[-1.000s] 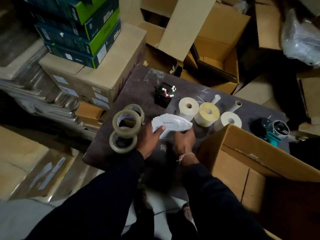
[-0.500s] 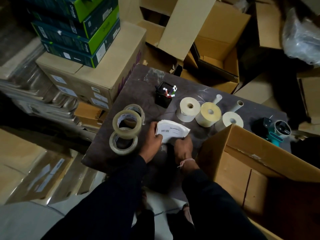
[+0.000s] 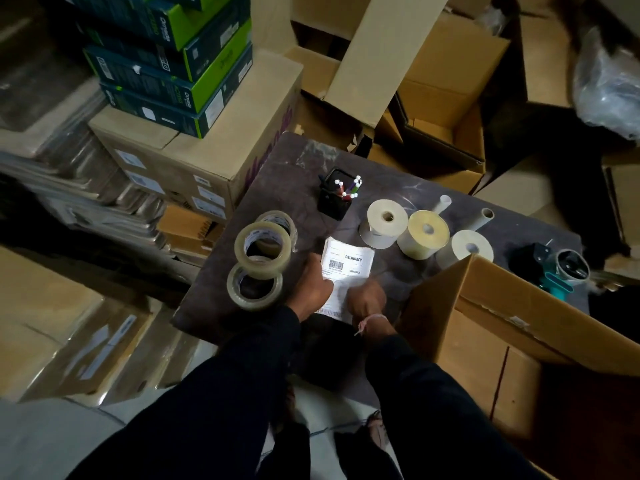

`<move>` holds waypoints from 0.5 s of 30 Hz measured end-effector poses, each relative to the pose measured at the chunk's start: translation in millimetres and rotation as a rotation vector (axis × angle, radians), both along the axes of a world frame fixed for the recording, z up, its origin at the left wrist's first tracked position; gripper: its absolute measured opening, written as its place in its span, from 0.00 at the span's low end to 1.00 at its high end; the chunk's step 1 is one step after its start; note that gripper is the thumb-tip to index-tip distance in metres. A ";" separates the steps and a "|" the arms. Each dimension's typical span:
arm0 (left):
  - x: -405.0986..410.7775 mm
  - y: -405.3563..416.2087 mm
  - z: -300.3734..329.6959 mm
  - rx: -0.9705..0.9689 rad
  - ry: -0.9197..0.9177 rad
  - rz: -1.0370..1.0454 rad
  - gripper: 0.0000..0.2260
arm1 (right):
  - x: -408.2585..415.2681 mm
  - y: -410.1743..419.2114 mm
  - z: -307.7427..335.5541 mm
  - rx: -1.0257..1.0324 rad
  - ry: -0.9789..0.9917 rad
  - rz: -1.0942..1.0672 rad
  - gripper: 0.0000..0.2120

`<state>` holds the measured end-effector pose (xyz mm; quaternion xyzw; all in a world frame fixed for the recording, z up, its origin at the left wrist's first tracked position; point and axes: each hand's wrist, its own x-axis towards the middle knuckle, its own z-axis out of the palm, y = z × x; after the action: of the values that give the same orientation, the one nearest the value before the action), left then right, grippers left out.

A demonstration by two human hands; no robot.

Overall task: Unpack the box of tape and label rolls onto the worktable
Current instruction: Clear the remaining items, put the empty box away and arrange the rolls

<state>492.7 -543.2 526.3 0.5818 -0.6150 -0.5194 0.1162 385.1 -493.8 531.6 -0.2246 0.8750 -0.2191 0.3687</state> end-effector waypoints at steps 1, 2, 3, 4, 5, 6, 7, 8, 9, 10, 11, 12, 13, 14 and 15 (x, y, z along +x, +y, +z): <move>1.0 -2.3 -1.3 -0.019 -0.045 -0.008 0.15 | 0.1 -1.1 0.3 0.041 0.005 0.014 0.17; 1.9 -4.6 -4.3 -0.057 -0.108 -0.023 0.13 | 0.3 -2.0 -1.9 0.077 0.031 0.011 0.17; 3.5 -6.8 -7.9 -0.126 -0.197 -0.051 0.11 | -1.4 -3.6 -3.9 0.094 0.026 0.008 0.16; 5.1 -8.9 -9.9 -0.202 -0.278 -0.078 0.09 | -1.6 -4.8 -5.5 0.084 0.022 0.008 0.14; 6.1 -9.6 -9.8 -0.267 -0.344 -0.106 0.08 | -0.3 -5.4 -6.0 0.067 -0.008 0.004 0.11; 6.0 -9.4 -8.7 -0.309 -0.389 -0.130 0.07 | 0.6 -5.7 -7.9 0.052 -0.026 0.003 0.07; 5.0 -8.4 -7.2 -0.329 -0.408 -0.147 0.08 | 1.2 -5.0 -10.0 0.038 -0.043 -0.008 0.06; 3.8 -7.8 -5.8 -0.333 -0.407 -0.154 0.09 | 2.5 -4.6 -10.7 0.027 -0.045 -0.025 0.09; 3.4 -6.9 -4.2 -0.330 -0.394 -0.148 0.09 | 4.5 -3.9 -10.5 0.016 -0.048 -0.048 0.13; 3.4 -6.9 -3.8 -0.332 -0.378 -0.135 0.11 | 7.5 -2.8 -6.9 -0.001 -0.052 -0.073 0.16; 3.8 -7.5 -4.6 -0.341 -0.363 -0.122 0.12 | 9.2 -2.9 -7.2 -0.015 -0.052 -0.091 0.18; 3.8 -8.1 -4.9 -0.351 -0.340 -0.110 0.14 | 12.3 -2.3 -7.3 -0.005 -0.041 -0.090 0.19; 4.4 -8.4 -5.4 -0.358 -0.316 -0.103 0.17 | 14.3 -1.6 -8.7 0.006 -0.022 -0.079 0.20; 4.8 -8.1 -5.8 -0.353 -0.315 -0.115 0.19 | 16.7 -0.4 -9.5 0.018 -0.006 -0.066 0.21; 5.6 -7.3 -6.1 -0.339 -0.331 -0.140 0.19 | 17.9 0.5 -11.6 0.017 0.007 -0.063 0.22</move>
<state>498.3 -550.4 520.2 0.5872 -0.7428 -0.3131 0.0737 403.0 -493.3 520.0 -0.1948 0.8847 -0.2224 0.3603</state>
